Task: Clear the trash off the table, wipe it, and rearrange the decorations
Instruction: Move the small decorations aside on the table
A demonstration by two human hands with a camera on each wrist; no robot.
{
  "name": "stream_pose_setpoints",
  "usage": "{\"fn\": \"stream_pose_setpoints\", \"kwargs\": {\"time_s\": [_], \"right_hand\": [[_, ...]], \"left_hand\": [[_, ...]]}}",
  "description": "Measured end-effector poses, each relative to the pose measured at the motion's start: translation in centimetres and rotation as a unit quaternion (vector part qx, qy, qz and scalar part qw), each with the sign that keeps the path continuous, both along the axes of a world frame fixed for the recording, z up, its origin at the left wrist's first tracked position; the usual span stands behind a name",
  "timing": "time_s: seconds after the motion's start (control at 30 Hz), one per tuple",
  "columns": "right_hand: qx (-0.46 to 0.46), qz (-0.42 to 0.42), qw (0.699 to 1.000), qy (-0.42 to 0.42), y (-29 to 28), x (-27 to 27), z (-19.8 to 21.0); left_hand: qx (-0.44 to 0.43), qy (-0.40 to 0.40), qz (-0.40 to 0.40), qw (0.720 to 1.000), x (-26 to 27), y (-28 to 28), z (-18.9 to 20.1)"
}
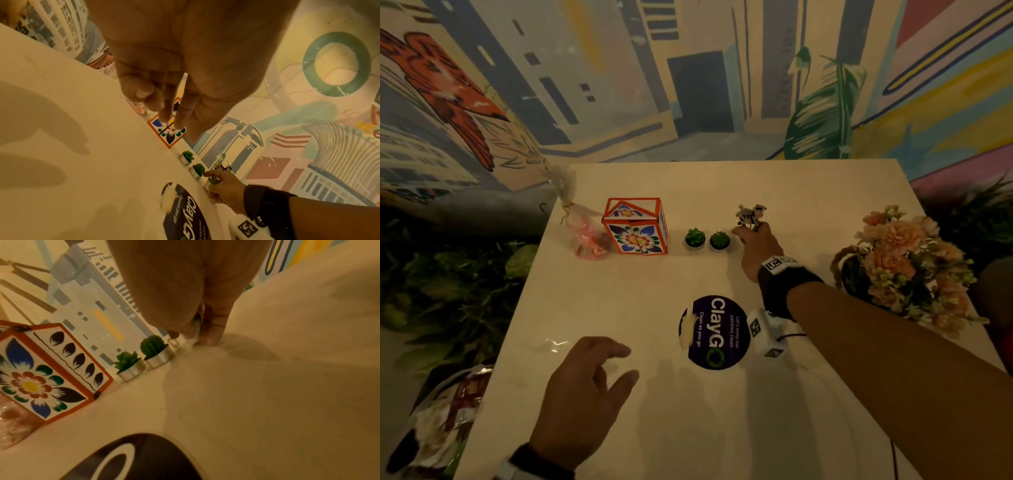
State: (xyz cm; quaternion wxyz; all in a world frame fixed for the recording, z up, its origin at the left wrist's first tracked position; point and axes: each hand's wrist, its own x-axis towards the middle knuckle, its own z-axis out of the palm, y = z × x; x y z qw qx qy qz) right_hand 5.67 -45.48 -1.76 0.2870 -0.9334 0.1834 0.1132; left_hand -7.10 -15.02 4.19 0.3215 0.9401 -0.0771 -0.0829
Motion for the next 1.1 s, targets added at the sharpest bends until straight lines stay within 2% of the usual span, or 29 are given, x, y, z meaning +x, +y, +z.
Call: {"fn": "stream_pose_setpoints", "kwargs": {"time_s": [0.3, 0.6, 0.77, 0.87, 0.93, 1.0, 1.1], "right_hand": [[0.033, 0.003, 0.999, 0.018, 0.3, -0.5, -0.2], [0.086, 0.025, 0.995, -0.033, 0.0, -1.7, 0.0], [0.083, -0.011, 0.996, -0.044, -0.1, -3.3, 0.7], [0.105, -0.036, 0.989, -0.099, 0.5, -6.6, 2.1], [0.149, -0.040, 0.981, -0.118, 0.8, -10.7, 3.4], [0.211, -0.033, 0.973, -0.088, 0.6, -15.9, 4.4], [0.295, -0.078, 0.952, 0.024, -1.9, -23.3, 4.9]], "left_hand": [[-0.007, -0.013, 0.001, 1.000, 0.4, 0.8, 0.7], [-0.027, -0.040, -0.028, 0.998, 0.5, -0.6, 1.1], [-0.027, -0.044, -0.036, 0.998, 0.2, -0.8, 0.9], [-0.028, -0.048, -0.036, 0.998, 0.1, -0.8, 1.1], [-0.025, -0.051, -0.039, 0.998, 0.2, -0.8, 1.2], [-0.028, -0.050, -0.042, 0.997, 0.2, -1.0, 1.4], [-0.033, -0.030, -0.045, 0.998, 0.0, -1.8, 1.7]]}}
